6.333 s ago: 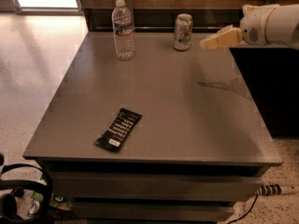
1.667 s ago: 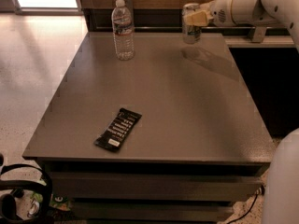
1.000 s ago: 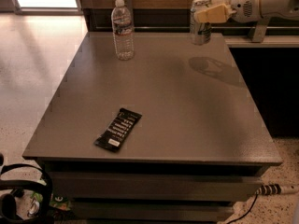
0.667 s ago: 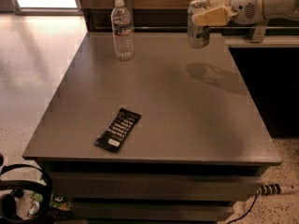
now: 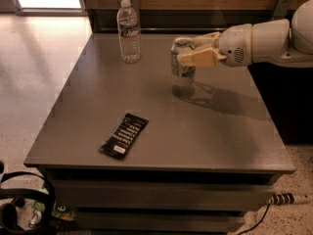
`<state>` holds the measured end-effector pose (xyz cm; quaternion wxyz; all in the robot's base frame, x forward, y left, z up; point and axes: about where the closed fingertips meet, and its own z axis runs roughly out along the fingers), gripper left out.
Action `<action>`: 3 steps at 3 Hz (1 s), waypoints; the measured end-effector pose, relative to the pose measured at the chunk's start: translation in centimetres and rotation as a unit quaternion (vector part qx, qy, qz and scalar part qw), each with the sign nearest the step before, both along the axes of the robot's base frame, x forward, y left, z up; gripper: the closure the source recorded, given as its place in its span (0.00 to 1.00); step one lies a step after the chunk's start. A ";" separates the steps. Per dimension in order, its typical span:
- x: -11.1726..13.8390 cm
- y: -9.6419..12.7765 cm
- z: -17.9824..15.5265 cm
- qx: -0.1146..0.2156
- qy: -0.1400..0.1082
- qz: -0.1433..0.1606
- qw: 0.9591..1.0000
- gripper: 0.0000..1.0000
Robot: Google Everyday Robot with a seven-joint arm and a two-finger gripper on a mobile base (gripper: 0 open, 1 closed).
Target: Move 7up can near rxbar chocolate
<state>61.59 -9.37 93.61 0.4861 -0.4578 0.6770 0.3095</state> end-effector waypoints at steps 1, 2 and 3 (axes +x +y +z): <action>-4.3 3.7 -1.9 0.032 -0.006 0.047 0.998 1.00; -6.5 5.5 -2.5 0.042 -0.011 0.068 0.997 1.00; -8.5 7.3 -3.4 0.043 -0.003 0.090 0.995 1.00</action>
Offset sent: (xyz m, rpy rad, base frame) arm -0.0937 0.0719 -0.0331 0.1099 -0.0369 0.1790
